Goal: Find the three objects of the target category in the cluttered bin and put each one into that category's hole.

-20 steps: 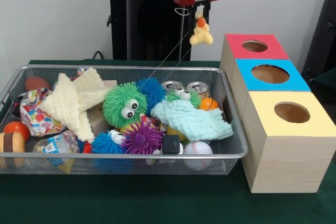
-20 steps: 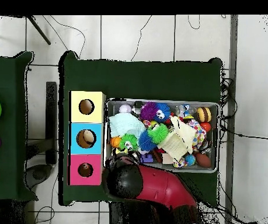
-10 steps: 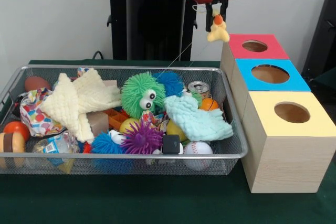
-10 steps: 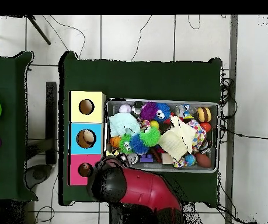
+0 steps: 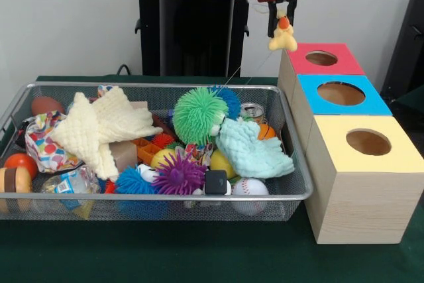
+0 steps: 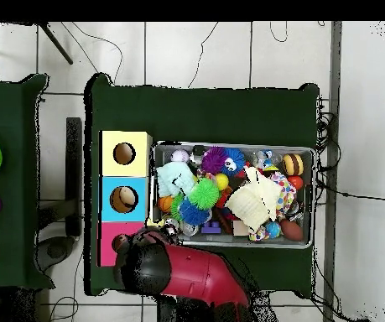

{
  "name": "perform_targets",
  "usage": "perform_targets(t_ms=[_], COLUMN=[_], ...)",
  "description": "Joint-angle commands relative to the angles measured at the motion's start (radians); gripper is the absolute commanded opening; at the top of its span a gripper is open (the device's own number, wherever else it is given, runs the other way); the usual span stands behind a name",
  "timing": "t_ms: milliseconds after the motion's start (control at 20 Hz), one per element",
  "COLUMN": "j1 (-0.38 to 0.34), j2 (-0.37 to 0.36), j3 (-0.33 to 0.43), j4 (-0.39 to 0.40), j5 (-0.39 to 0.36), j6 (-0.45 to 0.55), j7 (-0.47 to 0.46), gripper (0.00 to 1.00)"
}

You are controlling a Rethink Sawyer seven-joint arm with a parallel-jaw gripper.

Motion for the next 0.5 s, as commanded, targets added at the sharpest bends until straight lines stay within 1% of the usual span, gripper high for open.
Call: perform_targets(t_ms=[50, 200, 500], j1=[-0.011, -0.049, -0.083], j2=[0.0, 0.006, 0.018], j3=[0.01, 0.043, 0.071], j4=[0.021, 0.043, 0.046], j5=[0.055, 0.059, 0.057], j6=[-0.023, -0.058, -0.07], j7=[0.255, 0.228, 0.201], gripper=[0.0, 0.0, 0.0])
